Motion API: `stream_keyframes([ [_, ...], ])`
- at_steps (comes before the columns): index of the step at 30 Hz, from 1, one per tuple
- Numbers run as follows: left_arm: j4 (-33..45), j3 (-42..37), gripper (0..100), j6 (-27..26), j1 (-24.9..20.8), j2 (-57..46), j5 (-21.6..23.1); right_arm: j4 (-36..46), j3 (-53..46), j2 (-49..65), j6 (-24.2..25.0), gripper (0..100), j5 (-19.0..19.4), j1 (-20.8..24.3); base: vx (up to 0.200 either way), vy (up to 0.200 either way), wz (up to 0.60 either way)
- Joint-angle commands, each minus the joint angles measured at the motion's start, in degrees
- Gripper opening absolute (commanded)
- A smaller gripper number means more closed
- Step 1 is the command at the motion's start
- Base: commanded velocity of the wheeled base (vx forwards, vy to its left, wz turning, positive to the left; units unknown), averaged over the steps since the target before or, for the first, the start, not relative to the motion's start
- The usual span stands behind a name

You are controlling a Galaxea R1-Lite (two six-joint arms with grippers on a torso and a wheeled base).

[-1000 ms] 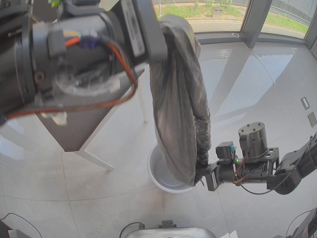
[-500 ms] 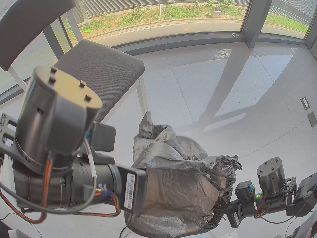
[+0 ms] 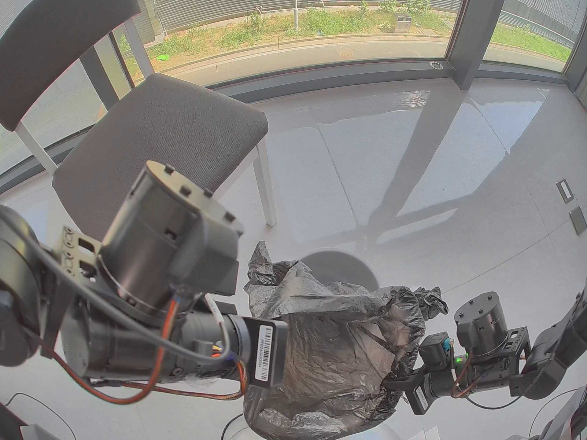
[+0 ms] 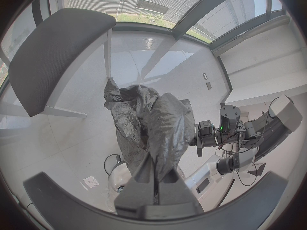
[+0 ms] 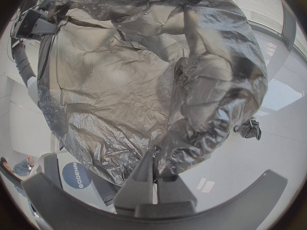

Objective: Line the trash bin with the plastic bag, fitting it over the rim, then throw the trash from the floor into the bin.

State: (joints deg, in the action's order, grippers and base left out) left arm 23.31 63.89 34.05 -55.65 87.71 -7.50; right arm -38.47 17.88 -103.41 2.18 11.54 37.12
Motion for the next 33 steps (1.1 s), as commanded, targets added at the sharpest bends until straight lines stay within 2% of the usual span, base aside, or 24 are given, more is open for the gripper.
stream_keyframes([
  [1,-1.9,0.4,0,0.1,2.7,6.7,1.8,-5.2,0.8,-8.6,0.1,0,0.0,-3.2,0.0,0.0,0.0],
  [5,-6.4,1.5,0,0.1,4.8,12.0,3.2,-9.1,-1.9,-10.1,-0.3,0,0.1,-6.0,0.0,0.0,0.0],
  [12,-9.3,6.2,0,0.2,6.3,19.4,4.8,-9.3,-5.1,-8.4,-0.2,0,0.1,-9.4,0.0,0.0,0.0],
  [15,-10.4,7.8,0,0.6,6.9,21.9,5.2,-9.4,-5.1,-7.5,0.3,0,0.0,-9.5,0.0,0.0,0.0],
  [20,-12.1,7.7,0,0.7,10.8,23.8,5.7,-10.3,-4.1,-6.5,0.5,0,0.1,-9.4,0.0,0.0,0.0],
  [24,-13.0,7.7,0,1.5,14.1,25.2,5.7,-11.7,-0.8,-7.2,0.5,0,0.1,-9.7,0.0,0.0,0.0],
  [33,-15.8,8.3,0,1.3,21.5,32.7,5.3,-11.4,13.0,-15.1,0.5,0,0.1,-10.7,0.0,0.0,0.0],
])
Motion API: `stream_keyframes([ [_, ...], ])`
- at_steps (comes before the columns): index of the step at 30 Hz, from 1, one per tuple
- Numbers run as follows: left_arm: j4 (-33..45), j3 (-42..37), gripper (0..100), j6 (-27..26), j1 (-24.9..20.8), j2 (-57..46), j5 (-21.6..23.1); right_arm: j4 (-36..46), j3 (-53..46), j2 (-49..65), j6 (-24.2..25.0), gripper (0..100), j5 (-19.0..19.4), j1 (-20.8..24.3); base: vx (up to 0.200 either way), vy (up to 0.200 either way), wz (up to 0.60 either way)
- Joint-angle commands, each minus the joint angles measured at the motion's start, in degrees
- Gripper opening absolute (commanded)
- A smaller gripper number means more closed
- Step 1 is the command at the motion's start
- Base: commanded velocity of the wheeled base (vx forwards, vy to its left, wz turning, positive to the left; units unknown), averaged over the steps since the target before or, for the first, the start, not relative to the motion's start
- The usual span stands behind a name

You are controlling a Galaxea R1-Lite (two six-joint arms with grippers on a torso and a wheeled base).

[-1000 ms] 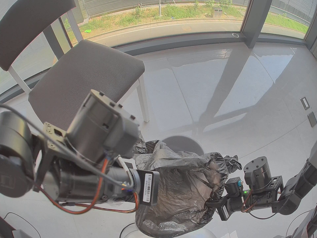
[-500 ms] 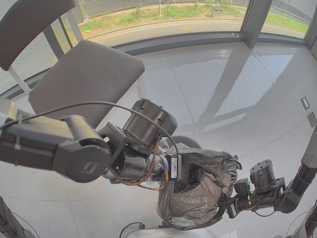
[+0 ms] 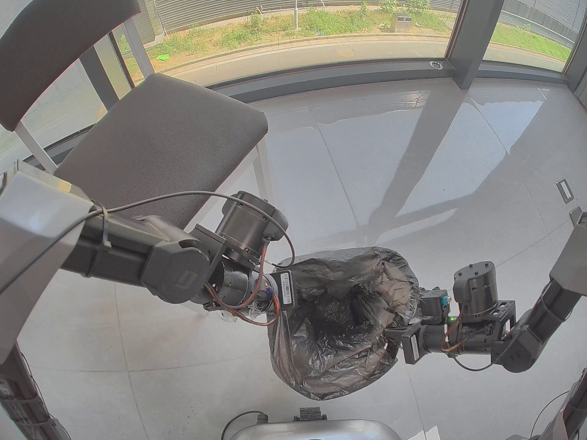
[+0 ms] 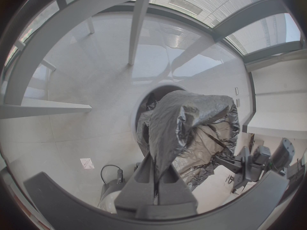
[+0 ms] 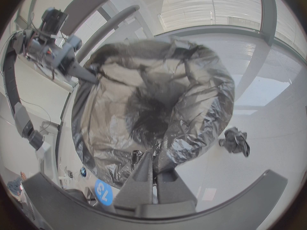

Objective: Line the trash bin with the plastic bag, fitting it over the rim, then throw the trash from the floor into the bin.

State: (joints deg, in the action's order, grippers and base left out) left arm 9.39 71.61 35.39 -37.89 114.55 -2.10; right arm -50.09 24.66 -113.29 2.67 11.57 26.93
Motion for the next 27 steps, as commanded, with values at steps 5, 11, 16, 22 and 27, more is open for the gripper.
stream_keyframes([
  [5,-8.8,1.6,0,-0.1,4.3,10.3,-0.3,0.2,8.5,-7.1,0.0,0,0.0,-1.8,0.0,0.0,0.0],
  [11,-10.1,6.7,0,4.4,4.0,12.4,-1.5,0.2,10.4,-8.4,0.0,0,0.1,-7.3,0.0,0.0,0.0],
  [16,-8.7,6.8,0,7.1,4.3,9.5,-2.4,0.0,11.8,-8.4,-0.1,0,0.3,-10.5,0.0,0.0,0.0],
  [22,-7.5,6.4,0,7.0,4.3,5.8,-2.4,-0.1,12.3,-8.4,-0.1,0,0.3,-10.8,0.0,0.0,0.0],
  [27,-5.2,4.6,0,5.6,3.8,3.8,-2.3,-0.1,12.5,-11.7,-0.5,0,0.3,-9.2,0.0,0.0,0.0],
])
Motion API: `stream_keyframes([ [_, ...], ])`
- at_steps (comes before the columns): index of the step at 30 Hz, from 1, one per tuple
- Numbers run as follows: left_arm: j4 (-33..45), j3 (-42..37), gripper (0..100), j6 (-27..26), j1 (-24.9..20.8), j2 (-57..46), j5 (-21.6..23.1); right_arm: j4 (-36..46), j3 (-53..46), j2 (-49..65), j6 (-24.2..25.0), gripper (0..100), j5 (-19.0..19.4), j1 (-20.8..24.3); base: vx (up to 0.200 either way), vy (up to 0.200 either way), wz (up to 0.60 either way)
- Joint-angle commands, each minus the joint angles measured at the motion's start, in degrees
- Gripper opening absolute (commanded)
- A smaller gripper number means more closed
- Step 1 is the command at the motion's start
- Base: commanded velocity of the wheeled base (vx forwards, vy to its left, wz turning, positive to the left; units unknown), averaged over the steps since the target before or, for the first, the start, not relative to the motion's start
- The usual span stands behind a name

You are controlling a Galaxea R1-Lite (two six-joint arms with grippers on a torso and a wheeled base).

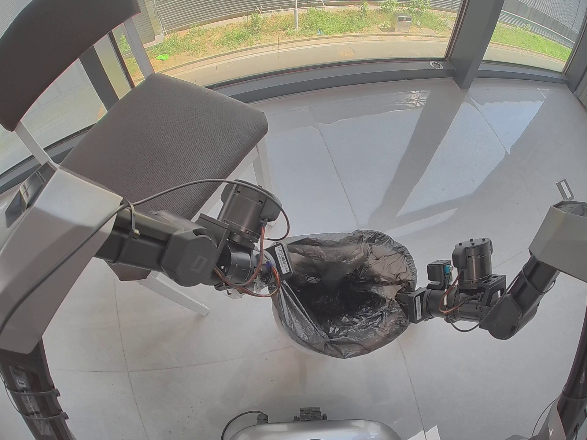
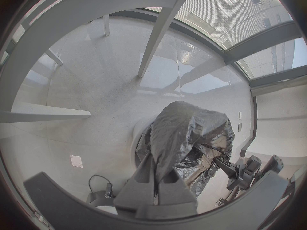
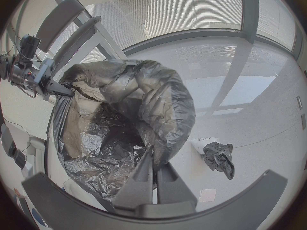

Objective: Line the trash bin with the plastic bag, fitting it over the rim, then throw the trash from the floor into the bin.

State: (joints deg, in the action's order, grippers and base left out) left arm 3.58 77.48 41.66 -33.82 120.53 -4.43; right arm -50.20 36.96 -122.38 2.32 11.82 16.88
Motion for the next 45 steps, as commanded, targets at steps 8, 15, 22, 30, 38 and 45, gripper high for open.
stream_keyframes([
  [8,0.2,-1.3,0,-2.6,-0.4,-1.1,0.0,0.3,5.0,-6.6,0.0,0,0.0,0.8,0.0,0.0,0.0],
  [15,0.3,-1.7,0,-2.3,-0.3,-1.0,-1.0,-0.1,4.3,-6.2,0.1,100,0.0,0.4,0.0,0.0,0.0],
  [22,0.1,-1.3,0,-2.5,0.3,0.9,-2.0,-2.5,3.8,-0.7,-0.3,100,-0.1,-3.7,0.0,0.0,0.0],
  [30,0.2,-2.9,0,-4.4,2.9,2.6,-2.6,-2.6,-0.8,7.5,-0.7,100,0.0,-0.9,0.0,0.0,0.0],
  [38,-0.1,-2.5,0,-5.3,4.5,3.7,-3.1,-3.6,-3.0,7.7,-0.5,100,0.0,3.4,0.0,0.0,0.0],
  [45,-1.0,3.1,0,-1.4,1.6,4.3,-3.0,-3.7,-3.2,7.8,-0.2,100,0.0,6.6,0.0,0.0,0.0],
])
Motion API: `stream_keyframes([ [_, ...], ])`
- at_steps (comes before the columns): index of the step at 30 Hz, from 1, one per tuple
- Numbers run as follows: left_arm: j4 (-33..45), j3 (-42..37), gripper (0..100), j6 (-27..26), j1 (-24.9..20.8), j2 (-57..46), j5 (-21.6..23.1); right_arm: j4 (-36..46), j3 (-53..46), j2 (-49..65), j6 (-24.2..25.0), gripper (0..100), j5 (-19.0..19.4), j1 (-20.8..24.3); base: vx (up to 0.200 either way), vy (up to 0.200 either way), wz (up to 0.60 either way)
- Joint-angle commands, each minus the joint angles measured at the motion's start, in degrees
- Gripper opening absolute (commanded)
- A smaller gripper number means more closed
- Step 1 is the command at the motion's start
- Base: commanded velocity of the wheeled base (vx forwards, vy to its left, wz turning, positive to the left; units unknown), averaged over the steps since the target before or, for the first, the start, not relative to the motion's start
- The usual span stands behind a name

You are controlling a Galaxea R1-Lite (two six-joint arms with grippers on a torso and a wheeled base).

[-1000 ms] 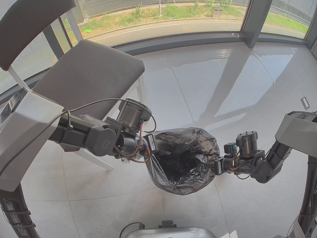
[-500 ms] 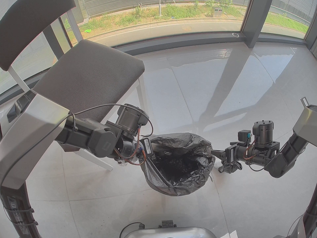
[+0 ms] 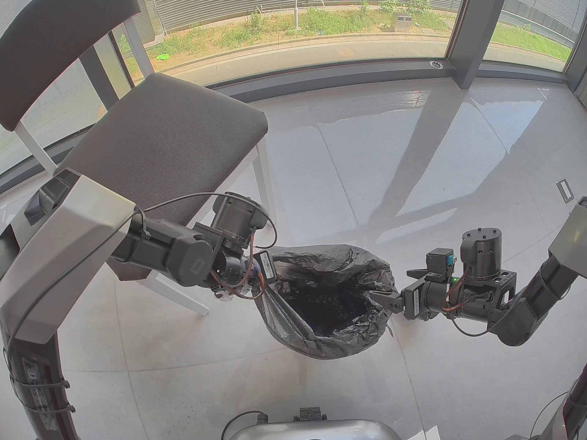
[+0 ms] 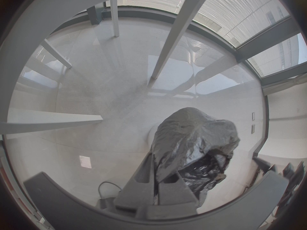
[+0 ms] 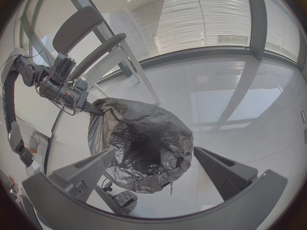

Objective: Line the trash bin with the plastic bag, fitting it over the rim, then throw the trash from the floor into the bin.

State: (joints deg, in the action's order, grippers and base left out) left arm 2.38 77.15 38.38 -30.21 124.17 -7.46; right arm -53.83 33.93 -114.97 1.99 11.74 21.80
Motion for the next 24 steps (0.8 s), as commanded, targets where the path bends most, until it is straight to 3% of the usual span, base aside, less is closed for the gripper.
stream_keyframes([
  [1,0.3,4.6,0,2.2,-2.8,1.2,0.0,0.0,-0.3,0.4,0.1,100,0.0,1.8,0.0,0.0,0.0],
  [11,1.8,11.0,0,4.4,-6.1,7.6,-0.1,-1.3,-3.5,3.0,0.3,100,0.0,2.0,0.0,0.0,0.0],
  [24,5.4,11.6,0,5.4,0.5,7.8,-0.2,-2.3,-4.2,2.6,0.3,100,0.1,3.9,0.0,0.0,0.0],
])
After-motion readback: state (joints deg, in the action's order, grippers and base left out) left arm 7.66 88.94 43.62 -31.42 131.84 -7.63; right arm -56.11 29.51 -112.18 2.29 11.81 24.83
